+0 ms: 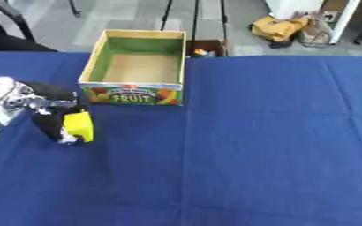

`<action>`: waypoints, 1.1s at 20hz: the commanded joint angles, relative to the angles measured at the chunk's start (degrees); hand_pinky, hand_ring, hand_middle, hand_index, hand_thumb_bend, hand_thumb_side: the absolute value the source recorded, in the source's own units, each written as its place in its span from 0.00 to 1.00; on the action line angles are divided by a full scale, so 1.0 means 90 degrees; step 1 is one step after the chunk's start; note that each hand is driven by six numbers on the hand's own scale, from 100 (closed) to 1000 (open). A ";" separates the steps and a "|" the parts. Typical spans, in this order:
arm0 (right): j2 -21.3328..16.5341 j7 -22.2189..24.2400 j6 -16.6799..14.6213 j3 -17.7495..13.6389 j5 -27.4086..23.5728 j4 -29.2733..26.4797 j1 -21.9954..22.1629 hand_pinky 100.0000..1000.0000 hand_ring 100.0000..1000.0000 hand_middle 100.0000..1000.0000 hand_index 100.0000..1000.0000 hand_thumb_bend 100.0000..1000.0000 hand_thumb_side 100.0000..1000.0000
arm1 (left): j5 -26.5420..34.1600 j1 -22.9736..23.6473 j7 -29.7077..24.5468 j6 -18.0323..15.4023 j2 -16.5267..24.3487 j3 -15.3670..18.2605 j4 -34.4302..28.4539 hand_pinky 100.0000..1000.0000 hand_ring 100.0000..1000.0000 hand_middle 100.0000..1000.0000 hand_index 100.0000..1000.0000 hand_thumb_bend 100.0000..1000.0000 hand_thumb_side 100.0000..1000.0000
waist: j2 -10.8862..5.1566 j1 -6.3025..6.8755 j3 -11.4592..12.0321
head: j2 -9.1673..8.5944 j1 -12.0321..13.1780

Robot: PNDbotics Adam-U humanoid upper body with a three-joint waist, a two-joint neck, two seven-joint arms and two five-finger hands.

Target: Pick up objects on the table and place them in the box.

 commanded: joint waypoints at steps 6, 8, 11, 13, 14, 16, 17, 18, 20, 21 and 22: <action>-0.0040 -0.0020 -0.0007 -0.0036 0.0026 -0.0094 -0.0049 0.73 0.83 0.58 0.83 0.00 0.90 | 0.0056 -0.0148 0.0028 0.0107 0.0265 0.0137 -0.0288 0.43 0.46 0.39 0.59 0.00 0.47 | -0.0235 0.0041 0.0021 | -0.0017 0.0011; -0.0029 -0.0024 -0.0013 -0.0034 0.0035 -0.0094 -0.0031 0.73 0.83 0.58 0.83 0.00 0.90 | 0.0149 -0.0142 0.0011 0.0154 0.0343 0.0174 -0.0437 0.43 0.45 0.39 0.59 0.00 0.47 | -0.0276 0.0056 0.0031 | 0.0006 0.0009; -0.0016 -0.0024 -0.0025 -0.0026 0.0046 -0.0094 -0.0017 0.73 0.83 0.58 0.83 0.00 0.90 | 0.0279 -0.0100 -0.0024 0.0259 0.0468 0.0210 -0.0689 0.42 0.44 0.38 0.58 0.00 0.48 | -0.0317 0.0076 0.0028 | 0.0012 -0.0002; -0.0012 -0.0027 -0.0029 -0.0025 0.0054 -0.0094 -0.0010 0.73 0.83 0.59 0.83 0.00 0.90 | 0.0353 -0.0057 -0.0066 0.0318 0.0581 0.0223 -0.0904 0.42 0.44 0.38 0.58 0.00 0.48 | -0.0347 0.0088 0.0024 | 0.0017 -0.0014; -0.0009 -0.0029 -0.0034 -0.0023 0.0057 -0.0094 -0.0008 0.73 0.83 0.59 0.83 0.00 0.90 | 0.0388 -0.0038 -0.0094 0.0345 0.0646 0.0228 -0.1029 0.42 0.44 0.38 0.58 0.00 0.48 | -0.0360 0.0095 0.0023 | 0.0016 -0.0017; -0.0005 -0.0030 -0.0042 -0.0017 0.0065 -0.0094 -0.0002 0.73 0.83 0.59 0.83 0.00 0.90 | 0.0452 -0.0022 -0.0151 0.0396 0.0796 0.0244 -0.1292 0.42 0.44 0.38 0.58 0.00 0.48 | -0.0390 0.0112 0.0029 | 0.0021 -0.0031; -0.0003 -0.0031 -0.0046 -0.0014 0.0069 -0.0094 0.0002 0.73 0.83 0.59 0.83 0.00 0.90 | 0.0489 -0.0029 -0.0174 0.0426 0.0875 0.0264 -0.1427 0.42 0.45 0.38 0.58 0.00 0.48 | -0.0406 0.0124 0.0035 | 0.0026 -0.0039; -0.0001 -0.0033 -0.0051 -0.0010 0.0071 -0.0094 0.0004 0.73 0.83 0.59 0.83 0.00 0.90 | 0.0536 -0.0036 -0.0195 0.0463 0.0945 0.0291 -0.1552 0.42 0.45 0.38 0.58 0.00 0.48 | -0.0416 0.0134 0.0037 | 0.0026 -0.0045; 0.0001 -0.0036 -0.0061 -0.0001 0.0075 -0.0094 0.0006 0.73 0.83 0.59 0.83 0.00 0.90 | 0.0631 -0.0072 -0.0230 0.0550 0.1065 0.0352 -0.1754 0.42 0.45 0.38 0.58 0.00 0.48 | -0.0430 0.0151 0.0039 | 0.0021 -0.0048; 0.0000 -0.0038 -0.0064 0.0002 0.0075 -0.0094 0.0006 0.73 0.83 0.59 0.83 0.00 0.90 | 0.0670 -0.0103 -0.0239 0.0594 0.1116 0.0388 -0.1834 0.42 0.44 0.38 0.58 0.00 0.49 | -0.0437 0.0160 0.0039 | 0.0017 -0.0041; -0.0003 -0.0043 -0.0067 0.0004 0.0075 -0.0094 0.0005 0.73 0.83 0.59 0.83 0.00 0.90 | 0.0708 -0.0138 -0.0245 0.0635 0.1161 0.0425 -0.1900 0.42 0.44 0.39 0.58 0.00 0.49 | -0.0441 0.0168 0.0037 | 0.0011 -0.0034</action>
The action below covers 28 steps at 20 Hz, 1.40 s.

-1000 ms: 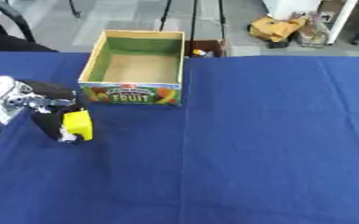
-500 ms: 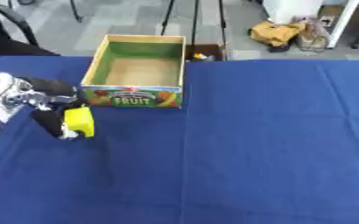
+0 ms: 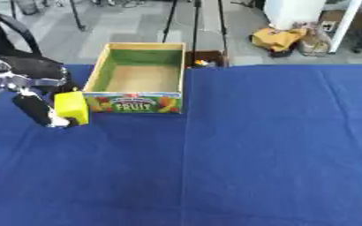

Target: Pick up objects on the table and place them in the box.

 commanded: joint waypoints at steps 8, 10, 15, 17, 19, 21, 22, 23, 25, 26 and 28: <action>-0.0051 -0.0013 -0.0044 0.0022 0.0073 -0.0094 -0.0104 0.73 0.83 0.59 0.83 0.00 0.90 | 0.0206 -0.0639 0.0020 0.0336 0.0356 0.0460 -0.0196 0.41 0.44 0.38 0.57 0.00 0.50 | -0.0140 0.0094 -0.0027 | -0.0156 0.0126; -0.0064 -0.0014 -0.0048 0.0024 0.0073 -0.0094 -0.0135 0.73 0.83 0.59 0.83 0.00 0.90 | 0.0120 -0.0828 0.0089 0.0354 0.0264 0.0518 -0.0029 0.41 0.43 0.38 0.57 0.00 0.50 | -0.0098 0.0109 -0.0064 | -0.0213 0.0177; -0.0101 -0.0007 -0.0058 0.0031 0.0067 -0.0094 -0.0218 0.73 0.83 0.59 0.83 0.00 0.90 | -0.0075 -0.1316 0.0346 0.0379 -0.0068 0.0692 0.0510 0.40 0.42 0.36 0.56 0.00 0.50 | 0.0045 0.0155 -0.0156 | -0.0349 0.0314; -0.0123 -0.0005 -0.0066 0.0035 0.0057 -0.0094 -0.0263 0.73 0.83 0.59 0.83 0.00 0.90 | -0.0189 -0.1449 0.0456 0.0398 -0.0165 0.0762 0.0730 0.40 0.42 0.36 0.55 0.00 0.50 | 0.0128 0.0178 -0.0210 | -0.0404 0.0369; -0.0138 -0.0004 -0.0073 0.0036 0.0042 -0.0094 -0.0308 0.73 0.83 0.58 0.83 0.00 0.89 | -0.0303 -0.1578 0.0614 0.0389 -0.0281 0.0842 0.0952 0.40 0.42 0.36 0.55 0.00 0.50 | 0.0216 0.0193 -0.0263 | -0.0461 0.0436; -0.0151 0.0000 -0.0076 0.0035 0.0022 -0.0094 -0.0348 0.73 0.83 0.58 0.83 0.00 0.89 | -0.0414 -0.1701 0.0806 0.0380 -0.0409 0.0943 0.1158 0.40 0.42 0.36 0.55 0.00 0.49 | 0.0310 0.0202 -0.0309 | -0.0521 0.0513; -0.0156 0.0004 -0.0076 0.0035 0.0012 -0.0094 -0.0366 0.73 0.83 0.58 0.83 0.00 0.89 | -0.0462 -0.1748 0.0904 0.0372 -0.0462 0.0981 0.1253 0.39 0.41 0.36 0.55 0.00 0.49 | 0.0352 0.0203 -0.0328 | -0.0552 0.0541; -0.0164 0.0009 -0.0077 0.0036 0.0002 -0.0094 -0.0387 0.73 0.83 0.58 0.83 0.00 0.89 | -0.0506 -0.1785 0.1003 0.0363 -0.0506 0.1014 0.1347 0.39 0.41 0.36 0.55 0.00 0.49 | 0.0397 0.0205 -0.0348 | -0.0591 0.0567; -0.0179 0.0023 -0.0080 0.0041 -0.0018 -0.0094 -0.0438 0.73 0.83 0.57 0.83 0.00 0.89 | -0.0630 -0.1848 0.1198 0.0349 -0.0573 0.1076 0.1540 0.39 0.41 0.36 0.55 0.00 0.49 | 0.0490 0.0214 -0.0397 | -0.0687 0.0624; -0.0181 0.0027 -0.0083 0.0043 -0.0028 -0.0094 -0.0465 0.73 0.83 0.57 0.83 0.00 0.89 | -0.0704 -0.1876 0.1292 0.0345 -0.0600 0.1107 0.1632 0.39 0.41 0.36 0.55 0.00 0.49 | 0.0540 0.0219 -0.0425 | -0.0736 0.0662; -0.0189 0.0041 -0.0085 0.0047 -0.0046 -0.0094 -0.0513 0.73 0.83 0.57 0.83 0.00 0.89 | -0.0862 -0.1923 0.1486 0.0324 -0.0657 0.1160 0.1807 0.39 0.41 0.36 0.55 0.00 0.49 | 0.0633 0.0229 -0.0483 | -0.0822 0.0726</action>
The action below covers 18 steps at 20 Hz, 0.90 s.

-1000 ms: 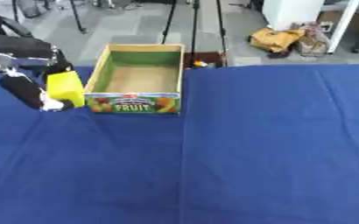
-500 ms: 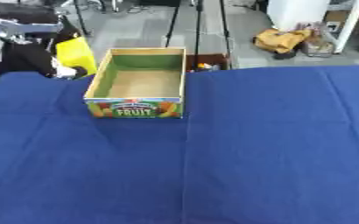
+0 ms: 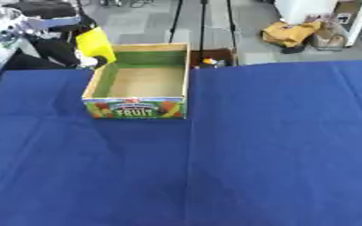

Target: Pick up objects on the table and place them in the box.

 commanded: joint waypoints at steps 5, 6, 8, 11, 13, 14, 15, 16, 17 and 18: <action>-0.0140 0.0053 -0.0012 0.0006 -0.0085 -0.0094 -0.0230 0.72 0.84 0.56 0.83 0.00 0.89 | -0.0473 -0.0288 0.0660 -0.0103 -0.0092 0.0250 0.0495 0.39 0.41 0.36 0.55 0.00 0.48 | 0.0100 0.0009 -0.0162 | -0.0385 0.0238; -0.0141 0.0058 -0.0009 0.0006 -0.0097 -0.0094 -0.0244 0.72 0.84 0.56 0.83 0.00 0.88 | -0.0522 -0.0305 0.0727 -0.0116 -0.0126 0.0263 0.0563 0.39 0.41 0.36 0.55 0.00 0.48 | 0.0137 0.0013 -0.0187 | -0.0422 0.0268; -0.0142 0.0068 -0.0008 0.0004 -0.0119 -0.0094 -0.0265 0.72 0.84 0.56 0.83 0.00 0.88 | -0.0604 -0.0332 0.0831 -0.0137 -0.0193 0.0288 0.0693 0.40 0.41 0.36 0.55 0.00 0.48 | 0.0199 0.0016 -0.0219 | -0.0481 0.0305; -0.0136 0.0078 -0.0003 0.0001 -0.0148 -0.0094 -0.0293 0.72 0.84 0.56 0.83 0.00 0.87 | -0.0712 -0.0362 0.0976 -0.0171 -0.0289 0.0324 0.0865 0.39 0.41 0.36 0.55 0.00 0.48 | 0.0272 0.0023 -0.0266 | -0.0541 0.0328; -0.0126 0.0081 -0.0003 0.0002 -0.0163 -0.0094 -0.0316 0.72 0.84 0.56 0.83 0.00 0.87 | -0.0762 -0.0375 0.1083 -0.0208 -0.0349 0.0340 0.0952 0.40 0.41 0.36 0.55 0.00 0.48 | 0.0321 0.0035 -0.0319 | -0.0578 0.0362; -0.0122 0.0083 -0.0005 0.0003 -0.0170 -0.0094 -0.0328 0.72 0.84 0.55 0.83 0.00 0.87 | -0.0797 -0.0379 0.1139 -0.0227 -0.0371 0.0341 0.0988 0.40 0.42 0.36 0.55 0.00 0.49 | 0.0344 0.0041 -0.0346 | -0.0599 0.0384; -0.0117 0.0084 -0.0006 0.0004 -0.0176 -0.0094 -0.0340 0.72 0.84 0.55 0.83 0.00 0.87 | -0.0842 -0.0383 0.1201 -0.0243 -0.0392 0.0347 0.1023 0.41 0.42 0.36 0.56 0.00 0.49 | 0.0364 0.0046 -0.0372 | -0.0620 0.0405; -0.0112 0.0087 -0.0009 0.0006 -0.0183 -0.0094 -0.0352 0.72 0.84 0.55 0.83 0.00 0.87 | -0.0892 -0.0386 0.1267 -0.0253 -0.0410 0.0357 0.1059 0.41 0.42 0.36 0.56 0.00 0.49 | 0.0386 0.0051 -0.0403 | -0.0642 0.0432; -0.0107 0.0089 -0.0012 0.0009 -0.0190 -0.0094 -0.0364 0.72 0.84 0.55 0.83 0.00 0.87 | -0.0958 -0.0387 0.1339 -0.0258 -0.0423 0.0367 0.1099 0.41 0.42 0.37 0.56 0.00 0.49 | 0.0404 0.0056 -0.0429 | -0.0659 0.0456; -0.0103 0.0090 -0.0013 0.0009 -0.0197 -0.0094 -0.0373 0.72 0.84 0.55 0.83 0.00 0.87 | -0.1033 -0.0384 0.1407 -0.0261 -0.0436 0.0378 0.1147 0.42 0.43 0.37 0.57 0.00 0.49 | 0.0423 0.0059 -0.0452 | -0.0676 0.0478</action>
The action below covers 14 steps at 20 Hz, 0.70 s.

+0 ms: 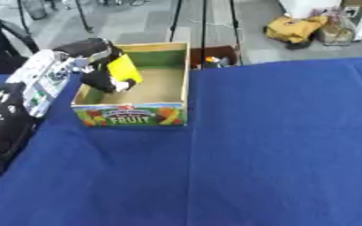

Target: Pick up objects on the table and place them in the box.

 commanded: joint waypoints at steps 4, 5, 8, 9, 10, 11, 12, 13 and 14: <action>-0.0094 0.0041 -0.0007 0.0009 -0.0091 -0.0094 -0.0130 0.72 0.84 0.55 0.83 0.00 0.86 | -0.0404 -0.0145 0.0364 -0.0047 0.0033 0.0170 0.0246 0.43 0.44 0.37 0.59 0.00 0.49 | -0.0066 0.0020 -0.0052 | -0.0159 0.0092; -0.0096 0.0044 -0.0005 0.0007 -0.0098 -0.0094 -0.0129 0.72 0.84 0.55 0.83 0.00 0.86 | -0.0431 -0.0138 0.0381 -0.0056 0.0023 0.0182 0.0296 0.43 0.44 0.37 0.59 0.00 0.49 | -0.0053 0.0025 -0.0058 | -0.0161 0.0093; -0.0102 0.0047 -0.0002 0.0003 -0.0116 -0.0094 -0.0136 0.72 0.84 0.55 0.83 0.00 0.86 | -0.0504 -0.0131 0.0370 -0.0068 0.0012 0.0204 0.0410 0.44 0.45 0.38 0.61 0.00 0.49 | -0.0024 0.0030 -0.0071 | -0.0165 0.0099; -0.0102 0.0047 -0.0001 0.0003 -0.0123 -0.0094 -0.0137 0.72 0.84 0.55 0.83 0.00 0.86 | -0.0537 -0.0131 0.0351 -0.0069 0.0009 0.0210 0.0441 0.44 0.45 0.39 0.62 0.00 0.49 | -0.0016 0.0032 -0.0074 | -0.0168 0.0103; -0.0103 0.0047 0.0001 0.0003 -0.0132 -0.0094 -0.0136 0.72 0.83 0.54 0.83 0.00 0.86 | -0.0568 -0.0130 0.0324 -0.0074 0.0005 0.0215 0.0469 0.46 0.46 0.40 0.65 0.00 0.49 | -0.0010 0.0035 -0.0077 | -0.0174 0.0106; -0.0104 0.0049 0.0002 0.0002 -0.0139 -0.0094 -0.0135 0.72 0.83 0.54 0.83 0.00 0.86 | -0.0593 -0.0127 0.0294 -0.0082 0.0003 0.0221 0.0492 0.46 0.47 0.41 0.66 0.00 0.49 | -0.0004 0.0037 -0.0080 | -0.0180 0.0107; -0.0103 0.0050 0.0002 0.0001 -0.0145 -0.0094 -0.0135 0.72 0.83 0.54 0.83 0.00 0.85 | -0.0623 -0.0119 0.0260 -0.0090 0.0003 0.0221 0.0512 0.49 0.50 0.43 0.70 0.00 0.49 | 0.0001 0.0038 -0.0086 | -0.0184 0.0108; -0.0103 0.0048 0.0002 -0.0001 -0.0150 -0.0094 -0.0135 0.71 0.83 0.54 0.82 0.00 0.85 | -0.0656 -0.0108 0.0211 -0.0102 0.0001 0.0218 0.0533 0.50 0.51 0.44 0.72 0.00 0.50 | 0.0005 0.0039 -0.0091 | -0.0185 0.0109; -0.0102 0.0043 0.0002 -0.0004 -0.0155 -0.0094 -0.0135 0.71 0.83 0.54 0.82 0.00 0.85 | -0.0687 -0.0101 0.0163 -0.0114 0.0000 0.0219 0.0547 0.52 0.54 0.47 0.78 0.00 0.50 | 0.0009 0.0039 -0.0096 | -0.0185 0.0110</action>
